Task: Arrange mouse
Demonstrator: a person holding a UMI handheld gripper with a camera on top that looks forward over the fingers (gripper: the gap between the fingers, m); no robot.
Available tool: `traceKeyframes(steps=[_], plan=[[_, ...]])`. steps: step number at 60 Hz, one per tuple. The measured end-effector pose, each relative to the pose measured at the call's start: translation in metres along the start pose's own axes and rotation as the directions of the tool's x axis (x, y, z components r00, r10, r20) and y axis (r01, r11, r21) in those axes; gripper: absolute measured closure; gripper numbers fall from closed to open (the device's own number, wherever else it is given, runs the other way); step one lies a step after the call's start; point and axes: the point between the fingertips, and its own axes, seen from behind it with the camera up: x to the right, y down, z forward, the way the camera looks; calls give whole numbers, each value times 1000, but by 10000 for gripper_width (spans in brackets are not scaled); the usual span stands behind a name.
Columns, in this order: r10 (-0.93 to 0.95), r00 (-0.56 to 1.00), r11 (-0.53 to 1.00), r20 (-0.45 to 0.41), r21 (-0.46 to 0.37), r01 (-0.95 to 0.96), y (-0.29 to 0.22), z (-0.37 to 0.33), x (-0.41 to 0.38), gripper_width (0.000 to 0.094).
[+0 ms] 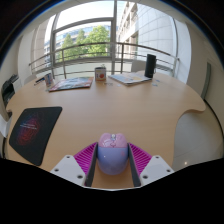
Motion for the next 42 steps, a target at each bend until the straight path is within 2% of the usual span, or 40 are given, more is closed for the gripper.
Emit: traceKeyframes(steps=[8,14,19,27,31,35,38,42], plan=[[3,1000,1000,-28,-11,-4,1,0,1,493],[26,998,1000,-64,-6,-26,-10,-6,4,500],[61,992,997,-113,58,-55,-42,-27,12,500],[133,980,971,-148,219,-99,-137,-78,-1,501],[155,978,947,-138,304,-108,-184,-105,-31,502],[146,984,930,-101,354,-101,-218,-117,-78,502],[126,990,929,-65,359,-95,-223,-117,-123,504],[101,995,942,-7,322,-93,-203,-108,-193,505]])
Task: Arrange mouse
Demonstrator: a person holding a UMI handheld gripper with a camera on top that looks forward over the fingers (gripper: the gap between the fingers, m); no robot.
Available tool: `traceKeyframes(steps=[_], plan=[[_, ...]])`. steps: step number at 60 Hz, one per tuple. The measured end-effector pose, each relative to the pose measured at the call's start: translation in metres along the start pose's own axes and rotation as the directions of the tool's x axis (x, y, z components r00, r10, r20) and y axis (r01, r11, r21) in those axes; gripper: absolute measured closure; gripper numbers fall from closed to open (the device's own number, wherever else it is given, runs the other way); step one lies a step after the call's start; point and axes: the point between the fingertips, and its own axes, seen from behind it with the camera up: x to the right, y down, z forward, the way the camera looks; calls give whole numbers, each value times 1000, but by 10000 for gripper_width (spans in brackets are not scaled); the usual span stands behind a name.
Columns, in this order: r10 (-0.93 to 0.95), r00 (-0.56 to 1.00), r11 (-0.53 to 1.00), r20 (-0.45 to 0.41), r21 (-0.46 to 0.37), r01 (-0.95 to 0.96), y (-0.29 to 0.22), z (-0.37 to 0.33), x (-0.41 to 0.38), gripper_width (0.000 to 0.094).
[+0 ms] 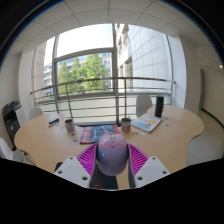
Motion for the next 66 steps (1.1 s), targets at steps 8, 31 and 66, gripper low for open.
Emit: traceKeyframes(steps=[8,31,66], plan=[[-21,998,977,61,-212,33,116,37,-81,503],[-49,998,941,40,-332,60,192,45,-125,76],[-109,993,971,-40,-216,98,113,-181,-136,94]])
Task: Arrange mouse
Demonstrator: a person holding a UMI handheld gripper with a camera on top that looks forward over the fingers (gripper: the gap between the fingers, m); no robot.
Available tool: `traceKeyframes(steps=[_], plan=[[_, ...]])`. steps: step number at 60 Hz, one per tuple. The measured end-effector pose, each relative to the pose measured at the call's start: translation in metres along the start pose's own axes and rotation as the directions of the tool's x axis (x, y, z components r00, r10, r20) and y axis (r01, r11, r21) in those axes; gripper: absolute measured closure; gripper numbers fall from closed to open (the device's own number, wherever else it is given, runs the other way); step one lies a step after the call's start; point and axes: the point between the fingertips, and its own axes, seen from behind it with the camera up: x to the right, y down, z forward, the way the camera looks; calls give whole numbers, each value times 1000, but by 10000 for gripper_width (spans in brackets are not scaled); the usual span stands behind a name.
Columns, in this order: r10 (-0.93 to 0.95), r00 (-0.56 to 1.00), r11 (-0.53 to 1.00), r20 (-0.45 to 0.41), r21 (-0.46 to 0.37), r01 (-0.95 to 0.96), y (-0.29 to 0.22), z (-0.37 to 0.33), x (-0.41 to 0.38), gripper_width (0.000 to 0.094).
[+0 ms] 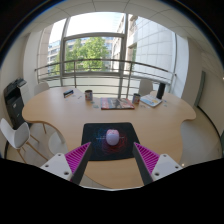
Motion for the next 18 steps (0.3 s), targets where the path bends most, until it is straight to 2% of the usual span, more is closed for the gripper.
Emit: traceKeyframes(steps=[18], plan=[[9,1000,1000,-5,10,-9,23,-49,-8,93]])
